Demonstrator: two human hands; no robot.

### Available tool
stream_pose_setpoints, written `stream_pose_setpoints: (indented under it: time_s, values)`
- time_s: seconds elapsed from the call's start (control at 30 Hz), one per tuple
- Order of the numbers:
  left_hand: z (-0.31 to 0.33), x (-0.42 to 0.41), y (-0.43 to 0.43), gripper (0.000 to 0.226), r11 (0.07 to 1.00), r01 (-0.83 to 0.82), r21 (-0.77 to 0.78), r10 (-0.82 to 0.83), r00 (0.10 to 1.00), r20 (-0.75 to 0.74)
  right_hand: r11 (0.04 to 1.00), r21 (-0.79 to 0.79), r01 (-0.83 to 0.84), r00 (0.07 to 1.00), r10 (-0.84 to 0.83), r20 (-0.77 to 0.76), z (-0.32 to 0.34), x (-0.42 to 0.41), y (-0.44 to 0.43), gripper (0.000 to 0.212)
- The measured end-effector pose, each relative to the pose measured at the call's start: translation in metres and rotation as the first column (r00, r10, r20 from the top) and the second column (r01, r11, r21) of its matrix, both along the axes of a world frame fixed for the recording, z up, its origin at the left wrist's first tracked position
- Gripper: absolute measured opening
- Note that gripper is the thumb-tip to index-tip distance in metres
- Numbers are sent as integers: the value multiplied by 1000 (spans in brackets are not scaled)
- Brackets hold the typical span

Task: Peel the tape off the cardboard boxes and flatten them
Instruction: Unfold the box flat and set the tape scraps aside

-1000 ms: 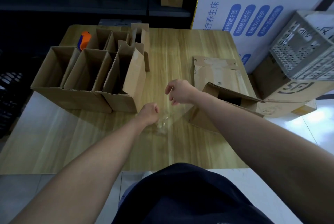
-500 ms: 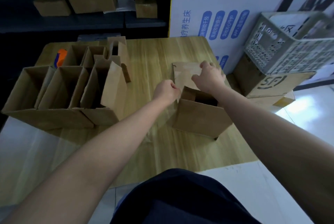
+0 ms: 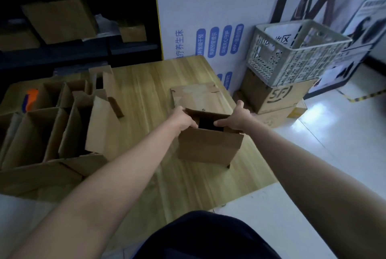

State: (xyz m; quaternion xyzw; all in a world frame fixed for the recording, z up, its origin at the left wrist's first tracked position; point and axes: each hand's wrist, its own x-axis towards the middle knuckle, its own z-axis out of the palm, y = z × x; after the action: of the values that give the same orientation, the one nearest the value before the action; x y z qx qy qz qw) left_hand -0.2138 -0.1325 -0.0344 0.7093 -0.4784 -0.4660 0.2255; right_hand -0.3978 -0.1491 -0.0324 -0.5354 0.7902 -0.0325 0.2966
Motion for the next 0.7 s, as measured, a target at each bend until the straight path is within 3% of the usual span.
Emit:
stream_pose_setpoints:
  time_s: [0.1,0.3,0.47,0.6,0.7]
  values:
    - [0,1,0,82,998,40,44,-38,997,-64,999,-47,21,1000,-22,-8,-4,2,6,127]
    - [-3,4,4,66,994,44,99,-32,993,-115,987,-157,25,1000,-26,-2,-9,9,15,106]
    - [-6,7,5,71,992,42,116,-28,993,-118,996,-84,20,999,-17,44,-5,11,14,91]
    - [-2,14,1,86,990,70,123,-62,996,-64,999,-16,-47,995,48,85,16,15,8,55]
    - [3,18,-3,105,992,96,88,-103,991,81,991,-19,-130,984,131,121,28,18,5,31]
